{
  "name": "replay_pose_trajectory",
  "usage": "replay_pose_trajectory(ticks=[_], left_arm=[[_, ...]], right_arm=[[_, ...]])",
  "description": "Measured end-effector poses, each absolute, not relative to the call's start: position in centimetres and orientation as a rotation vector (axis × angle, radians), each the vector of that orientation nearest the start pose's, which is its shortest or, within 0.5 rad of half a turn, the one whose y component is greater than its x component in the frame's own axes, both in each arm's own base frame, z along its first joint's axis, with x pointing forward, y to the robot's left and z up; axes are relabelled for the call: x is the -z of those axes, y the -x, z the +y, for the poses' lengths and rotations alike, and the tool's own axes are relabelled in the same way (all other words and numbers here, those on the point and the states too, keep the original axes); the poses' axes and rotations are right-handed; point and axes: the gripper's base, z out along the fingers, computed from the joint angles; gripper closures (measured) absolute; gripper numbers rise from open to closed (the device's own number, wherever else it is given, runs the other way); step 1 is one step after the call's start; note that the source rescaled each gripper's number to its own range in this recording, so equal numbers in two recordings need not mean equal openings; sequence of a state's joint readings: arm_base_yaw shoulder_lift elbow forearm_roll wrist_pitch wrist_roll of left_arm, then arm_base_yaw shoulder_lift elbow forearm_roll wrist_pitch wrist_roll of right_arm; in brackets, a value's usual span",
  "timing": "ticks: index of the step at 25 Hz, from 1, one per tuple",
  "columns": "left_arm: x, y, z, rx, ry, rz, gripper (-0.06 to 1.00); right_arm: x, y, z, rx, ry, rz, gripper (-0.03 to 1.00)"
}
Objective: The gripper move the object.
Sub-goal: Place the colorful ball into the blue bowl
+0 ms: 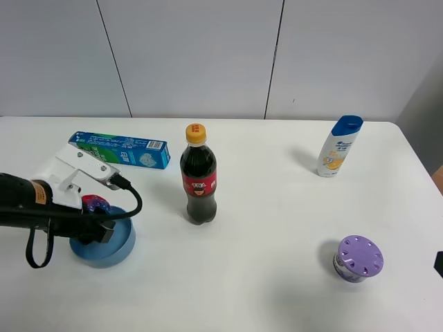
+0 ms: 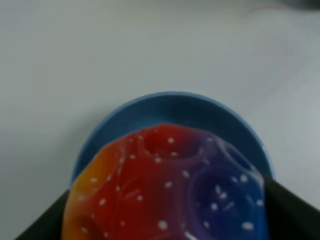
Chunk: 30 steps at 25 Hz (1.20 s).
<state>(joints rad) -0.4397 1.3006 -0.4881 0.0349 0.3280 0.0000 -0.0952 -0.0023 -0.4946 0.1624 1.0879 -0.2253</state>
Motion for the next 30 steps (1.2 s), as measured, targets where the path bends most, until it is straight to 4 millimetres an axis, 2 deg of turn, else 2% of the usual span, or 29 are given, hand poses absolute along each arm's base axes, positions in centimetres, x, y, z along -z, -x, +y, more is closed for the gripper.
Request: replay_pose_trajectory(ticks=[7, 19, 20, 21, 23, 24, 25, 27, 30], left_arm=[[-15.3, -19.4, -9.0, 0.109, -0.617, 2.666, 0.88], [-14.6, -19.6, -9.1, 0.104, -0.619, 2.687, 0.88], [-14.6, -19.6, -9.1, 0.104, -0.619, 2.688, 0.83], [-14.6, -19.6, -9.1, 0.104, -0.619, 2.688, 0.70], [-14.6, -19.6, -9.1, 0.104, -0.619, 2.687, 0.31], [-14.6, -19.6, -9.1, 0.105, -0.617, 2.685, 0.16], [-14.6, -19.7, -9.1, 0.105, -0.617, 2.682, 0.07], [-14.6, -19.7, -9.1, 0.106, -0.616, 2.680, 0.00], [-14.6, -19.7, -9.1, 0.106, -0.616, 2.680, -0.01]], right_arm=[[-27.4, 0.5, 1.4, 0.002, 0.144, 2.058, -0.03], [-27.4, 0.5, 1.4, 0.002, 0.144, 2.058, -0.03], [-27.4, 0.5, 1.4, 0.002, 0.144, 2.058, -0.03], [-27.4, 0.5, 1.4, 0.002, 0.144, 2.058, -0.03], [-27.4, 0.5, 1.4, 0.002, 0.144, 2.058, -0.03], [-27.4, 0.5, 1.4, 0.002, 0.144, 2.058, -0.03], [-27.4, 0.5, 1.4, 0.002, 0.144, 2.058, -0.03], [-27.4, 0.5, 1.4, 0.002, 0.144, 2.058, -0.03], [-27.4, 0.5, 1.4, 0.002, 0.144, 2.058, -0.03]])
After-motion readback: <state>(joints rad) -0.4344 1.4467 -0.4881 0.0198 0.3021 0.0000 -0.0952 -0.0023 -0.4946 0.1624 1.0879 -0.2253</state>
